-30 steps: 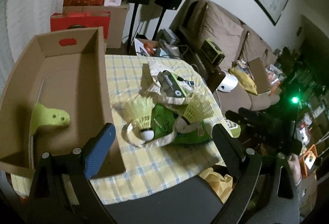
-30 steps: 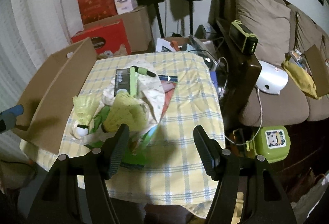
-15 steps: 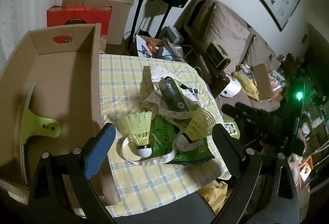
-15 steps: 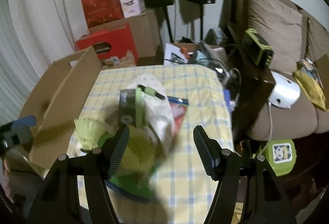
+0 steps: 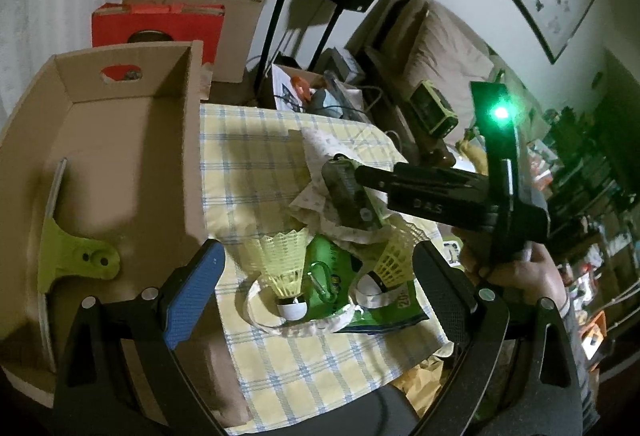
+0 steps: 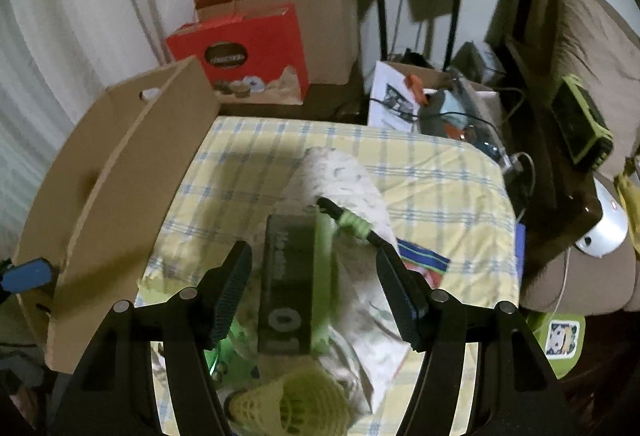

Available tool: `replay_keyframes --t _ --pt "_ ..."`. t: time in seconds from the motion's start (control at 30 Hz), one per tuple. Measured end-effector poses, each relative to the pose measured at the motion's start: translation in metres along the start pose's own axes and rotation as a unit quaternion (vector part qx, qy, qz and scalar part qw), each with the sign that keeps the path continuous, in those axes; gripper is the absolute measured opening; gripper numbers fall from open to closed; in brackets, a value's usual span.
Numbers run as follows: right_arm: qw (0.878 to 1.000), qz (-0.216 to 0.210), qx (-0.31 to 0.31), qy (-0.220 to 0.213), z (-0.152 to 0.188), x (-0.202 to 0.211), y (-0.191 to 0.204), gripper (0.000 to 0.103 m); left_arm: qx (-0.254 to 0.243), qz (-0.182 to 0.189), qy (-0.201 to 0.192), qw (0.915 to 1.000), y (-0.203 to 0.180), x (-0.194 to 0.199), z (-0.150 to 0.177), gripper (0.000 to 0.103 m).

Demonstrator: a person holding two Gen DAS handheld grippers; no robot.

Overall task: Organize objects
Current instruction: 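Grasp the dark 'Health' pill box with the right tool and lift it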

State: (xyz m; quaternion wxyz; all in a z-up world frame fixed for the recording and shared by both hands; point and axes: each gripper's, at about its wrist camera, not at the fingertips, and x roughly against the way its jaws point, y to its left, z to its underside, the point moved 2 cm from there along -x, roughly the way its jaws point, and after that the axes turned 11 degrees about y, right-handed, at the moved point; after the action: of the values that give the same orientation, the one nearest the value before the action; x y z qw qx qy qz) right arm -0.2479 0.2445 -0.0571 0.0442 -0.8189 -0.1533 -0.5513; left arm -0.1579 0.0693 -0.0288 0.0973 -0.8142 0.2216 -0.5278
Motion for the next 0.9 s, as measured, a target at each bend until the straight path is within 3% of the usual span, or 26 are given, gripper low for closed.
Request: replay_keyframes --t 0.2,0.43,0.63,0.9 --pt "0.999 0.011 0.012 0.03 -0.008 -0.02 0.003 0.063 -0.001 -0.001 0.005 1.0 0.002 -0.005 -0.001 0.094" --pt "0.999 -0.003 0.025 0.043 -0.007 -0.03 0.008 0.044 -0.012 -0.002 0.013 0.9999 -0.003 -0.01 0.003 0.094" --pt "1.0 -0.006 0.02 0.022 -0.003 -0.022 0.008 0.043 -0.017 0.0 0.017 0.9997 -0.006 -0.01 0.004 0.094" --pt "0.999 -0.045 -0.016 -0.025 0.002 0.009 -0.007 0.043 -0.023 0.001 0.022 0.9995 -0.01 -0.013 0.007 0.094"
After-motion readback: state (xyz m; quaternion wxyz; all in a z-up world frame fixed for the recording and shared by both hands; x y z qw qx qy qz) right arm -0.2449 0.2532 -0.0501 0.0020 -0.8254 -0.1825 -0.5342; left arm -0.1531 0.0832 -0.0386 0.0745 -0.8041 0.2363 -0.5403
